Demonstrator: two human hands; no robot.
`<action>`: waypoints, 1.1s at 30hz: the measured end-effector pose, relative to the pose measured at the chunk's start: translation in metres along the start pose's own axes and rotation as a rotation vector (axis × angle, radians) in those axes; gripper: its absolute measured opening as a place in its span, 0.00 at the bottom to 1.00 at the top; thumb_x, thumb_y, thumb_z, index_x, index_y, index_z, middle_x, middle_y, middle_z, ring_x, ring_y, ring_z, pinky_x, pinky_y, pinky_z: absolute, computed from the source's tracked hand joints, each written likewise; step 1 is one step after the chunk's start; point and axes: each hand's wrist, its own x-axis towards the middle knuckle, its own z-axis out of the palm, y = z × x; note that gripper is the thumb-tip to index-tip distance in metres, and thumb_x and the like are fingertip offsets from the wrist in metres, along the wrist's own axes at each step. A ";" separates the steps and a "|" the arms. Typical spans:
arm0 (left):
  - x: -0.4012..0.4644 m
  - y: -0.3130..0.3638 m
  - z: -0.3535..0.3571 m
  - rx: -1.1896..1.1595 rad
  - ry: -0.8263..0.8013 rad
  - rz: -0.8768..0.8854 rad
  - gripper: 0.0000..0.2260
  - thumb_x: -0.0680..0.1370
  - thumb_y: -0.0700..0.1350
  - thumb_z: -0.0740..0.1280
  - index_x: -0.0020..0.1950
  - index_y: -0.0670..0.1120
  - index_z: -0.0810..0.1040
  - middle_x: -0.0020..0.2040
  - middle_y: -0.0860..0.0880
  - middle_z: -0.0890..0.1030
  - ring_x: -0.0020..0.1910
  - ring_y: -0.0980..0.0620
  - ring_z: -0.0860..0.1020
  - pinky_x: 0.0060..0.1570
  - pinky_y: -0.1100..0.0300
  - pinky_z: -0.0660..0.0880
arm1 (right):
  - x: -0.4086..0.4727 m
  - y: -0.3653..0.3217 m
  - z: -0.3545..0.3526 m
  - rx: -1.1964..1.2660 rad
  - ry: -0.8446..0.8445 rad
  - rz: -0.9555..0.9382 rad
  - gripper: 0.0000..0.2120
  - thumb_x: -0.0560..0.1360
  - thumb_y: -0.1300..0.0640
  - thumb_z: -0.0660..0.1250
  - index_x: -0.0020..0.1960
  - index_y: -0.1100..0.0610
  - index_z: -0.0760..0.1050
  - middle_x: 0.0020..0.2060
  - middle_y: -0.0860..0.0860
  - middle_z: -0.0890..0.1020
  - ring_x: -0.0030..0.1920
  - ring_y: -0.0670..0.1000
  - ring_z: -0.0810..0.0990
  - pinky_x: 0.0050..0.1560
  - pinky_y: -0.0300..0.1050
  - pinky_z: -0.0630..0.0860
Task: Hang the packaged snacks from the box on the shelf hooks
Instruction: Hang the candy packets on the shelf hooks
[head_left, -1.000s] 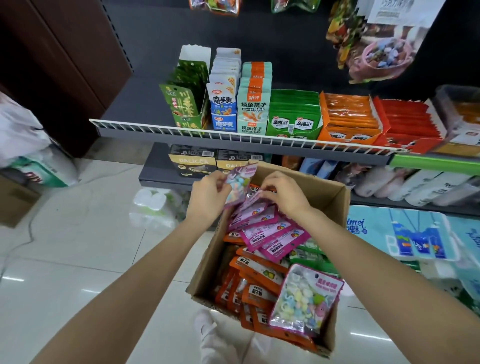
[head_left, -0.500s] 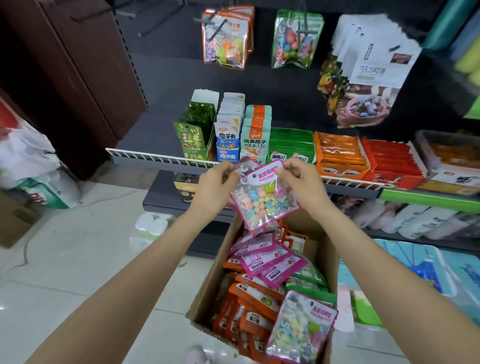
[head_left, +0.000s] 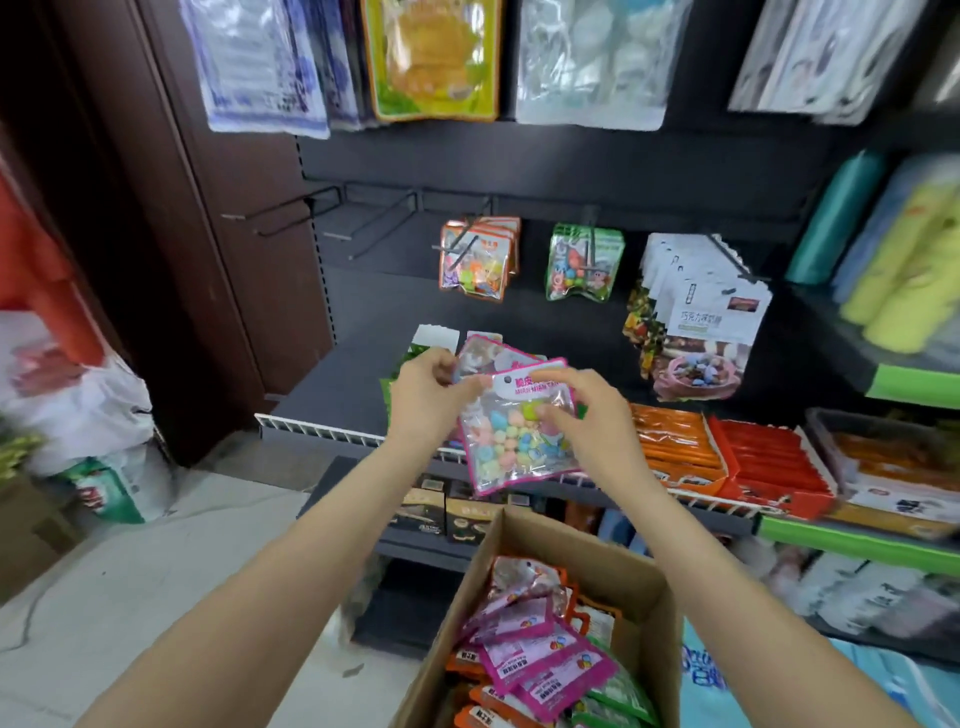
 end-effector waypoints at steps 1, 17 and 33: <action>0.005 0.003 0.000 -0.052 0.009 -0.022 0.09 0.72 0.47 0.73 0.42 0.42 0.78 0.41 0.44 0.82 0.40 0.48 0.80 0.35 0.59 0.72 | 0.004 0.000 -0.001 -0.013 0.032 0.005 0.14 0.75 0.62 0.67 0.58 0.49 0.77 0.50 0.47 0.75 0.47 0.40 0.72 0.42 0.19 0.65; 0.087 0.015 -0.004 0.200 0.049 0.339 0.11 0.80 0.40 0.61 0.62 0.47 0.72 0.43 0.47 0.82 0.39 0.49 0.81 0.39 0.50 0.80 | 0.079 0.015 -0.021 0.185 0.496 0.277 0.20 0.75 0.67 0.65 0.62 0.50 0.76 0.67 0.51 0.73 0.58 0.53 0.77 0.63 0.53 0.73; 0.112 0.016 0.012 0.237 -0.017 0.344 0.08 0.79 0.45 0.65 0.56 0.43 0.73 0.32 0.52 0.72 0.31 0.52 0.71 0.32 0.58 0.66 | 0.121 0.030 -0.015 -0.025 0.623 0.272 0.18 0.77 0.66 0.63 0.65 0.54 0.74 0.66 0.51 0.73 0.56 0.47 0.74 0.46 0.25 0.66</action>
